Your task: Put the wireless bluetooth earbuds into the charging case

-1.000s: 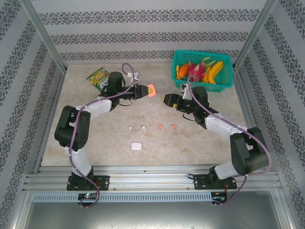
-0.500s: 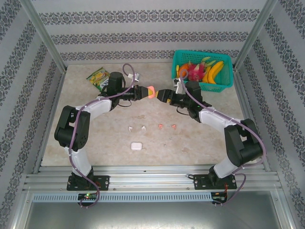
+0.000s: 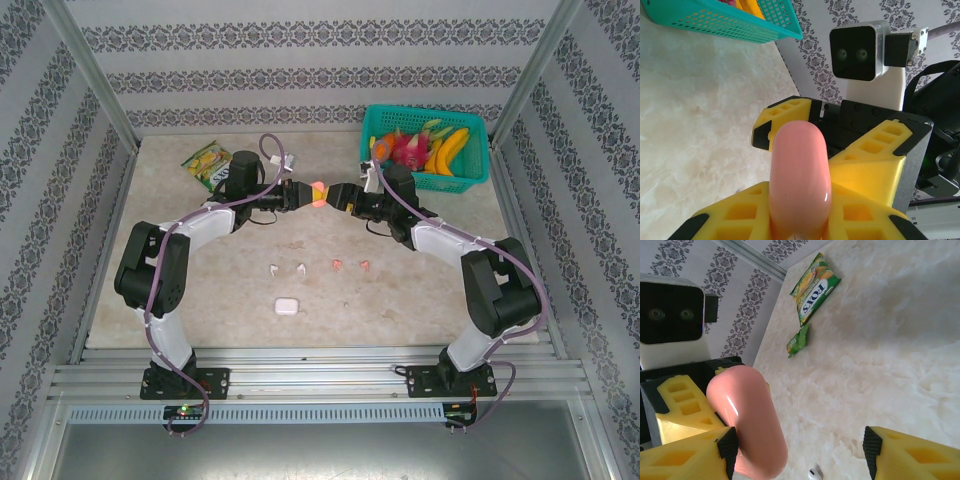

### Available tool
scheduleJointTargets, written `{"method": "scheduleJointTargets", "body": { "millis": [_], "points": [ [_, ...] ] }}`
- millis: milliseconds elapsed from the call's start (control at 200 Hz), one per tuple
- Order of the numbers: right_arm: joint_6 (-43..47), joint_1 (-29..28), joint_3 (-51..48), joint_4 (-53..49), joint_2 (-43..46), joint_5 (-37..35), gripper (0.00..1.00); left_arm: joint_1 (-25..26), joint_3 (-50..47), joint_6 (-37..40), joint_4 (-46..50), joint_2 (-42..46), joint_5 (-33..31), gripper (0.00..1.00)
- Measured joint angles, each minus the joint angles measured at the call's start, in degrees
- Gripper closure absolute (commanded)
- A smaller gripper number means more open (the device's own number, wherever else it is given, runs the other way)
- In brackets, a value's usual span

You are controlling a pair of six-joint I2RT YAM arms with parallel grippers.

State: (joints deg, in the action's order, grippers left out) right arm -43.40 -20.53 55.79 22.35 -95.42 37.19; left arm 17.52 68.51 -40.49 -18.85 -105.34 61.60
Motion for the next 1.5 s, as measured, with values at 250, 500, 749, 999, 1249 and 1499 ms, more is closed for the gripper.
{"method": "scheduleJointTargets", "body": {
  "millis": [250, 500, 749, 999, 1249, 1499],
  "points": [
    [-1.33, 0.39, -1.11, 2.75, -0.04, -0.02, 0.35, 0.00, 0.09, 0.00, 0.61, 0.61, -0.42, 0.98],
    [-4.13, 3.13, -3.37, 5.40, -3.04, -0.87, 0.35, 0.44, 0.52, 0.02, 1.75, 1.33, -0.24, 0.98],
    [-5.35, 3.58, -4.35, 5.79, -3.48, -1.01, 0.36, 0.81, 1.27, 0.28, 1.75, 2.47, -0.11, 0.99],
    [-4.74, 6.73, -6.99, 5.79, 2.84, 3.91, 0.37, 0.81, 1.27, 0.87, 1.79, 2.47, 0.02, 1.00],
    [-4.04, 8.68, -6.80, 7.10, 3.65, 10.49, 0.43, 0.92, 2.38, 0.63, 1.75, 1.70, 1.27, 1.00],
    [-4.68, 8.24, -4.28, 8.39, 0.76, 13.92, 0.45, 1.03, 3.26, -0.46, 1.33, 0.28, 1.44, 1.00]
  ]
}}
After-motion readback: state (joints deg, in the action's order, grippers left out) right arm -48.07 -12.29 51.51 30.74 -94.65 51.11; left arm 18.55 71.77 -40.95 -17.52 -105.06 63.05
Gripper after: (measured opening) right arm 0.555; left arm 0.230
